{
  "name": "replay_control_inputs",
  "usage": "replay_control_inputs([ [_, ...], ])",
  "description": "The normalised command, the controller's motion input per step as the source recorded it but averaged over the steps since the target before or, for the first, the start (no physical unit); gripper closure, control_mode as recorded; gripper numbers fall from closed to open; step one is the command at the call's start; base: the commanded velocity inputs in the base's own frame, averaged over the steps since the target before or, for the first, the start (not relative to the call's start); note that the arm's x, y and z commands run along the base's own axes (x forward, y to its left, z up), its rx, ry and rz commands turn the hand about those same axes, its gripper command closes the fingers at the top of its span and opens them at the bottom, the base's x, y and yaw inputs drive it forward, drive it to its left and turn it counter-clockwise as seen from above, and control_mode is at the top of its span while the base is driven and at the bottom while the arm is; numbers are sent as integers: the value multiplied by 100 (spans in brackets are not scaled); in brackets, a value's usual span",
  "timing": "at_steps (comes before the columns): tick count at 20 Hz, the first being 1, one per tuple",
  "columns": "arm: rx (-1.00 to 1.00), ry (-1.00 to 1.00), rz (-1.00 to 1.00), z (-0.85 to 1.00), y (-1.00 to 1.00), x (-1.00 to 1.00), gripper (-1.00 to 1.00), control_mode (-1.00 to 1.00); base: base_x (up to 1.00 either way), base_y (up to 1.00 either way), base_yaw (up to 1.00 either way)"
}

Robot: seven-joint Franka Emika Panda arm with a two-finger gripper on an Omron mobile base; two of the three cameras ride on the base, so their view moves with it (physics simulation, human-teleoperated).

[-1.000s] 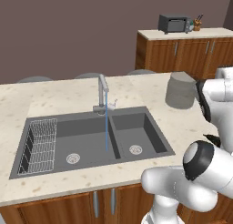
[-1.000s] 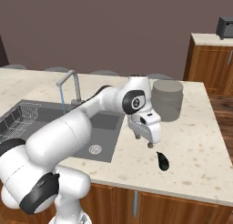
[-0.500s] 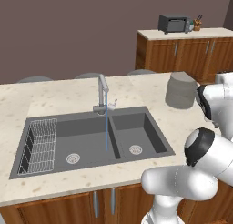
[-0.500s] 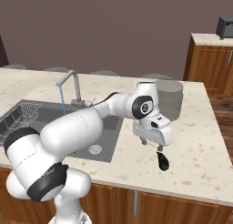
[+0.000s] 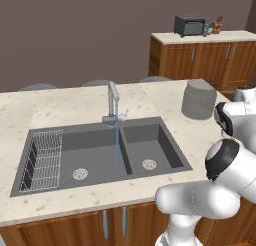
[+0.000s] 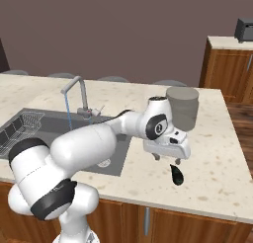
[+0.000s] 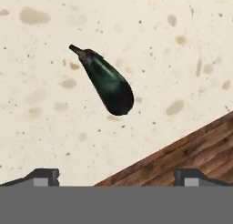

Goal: Turn on the sink faucet. Then move the eggplant from the counter to the sink. Turn off the sink. Move the vegetable from the sink to the pot next to the stove. Finally move the pot to the front right burner.

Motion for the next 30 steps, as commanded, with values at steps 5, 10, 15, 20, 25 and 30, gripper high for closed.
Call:
replay_control_inputs([
  [5,1,0,27,-30,-10,21,-100,-100,0,0,0],
  [10,0,0,18,-32,-23,5,-100,-100,0,0,0],
  [15,0,0,17,-27,-17,10,-100,-100,0,0,0],
  [20,0,2,19,-24,0,28,-100,-100,0,0,0],
  [25,1,3,16,-21,-1,16,-100,-100,0,0,0],
  [30,1,4,8,-20,-9,0,-100,-100,0,0,0],
])
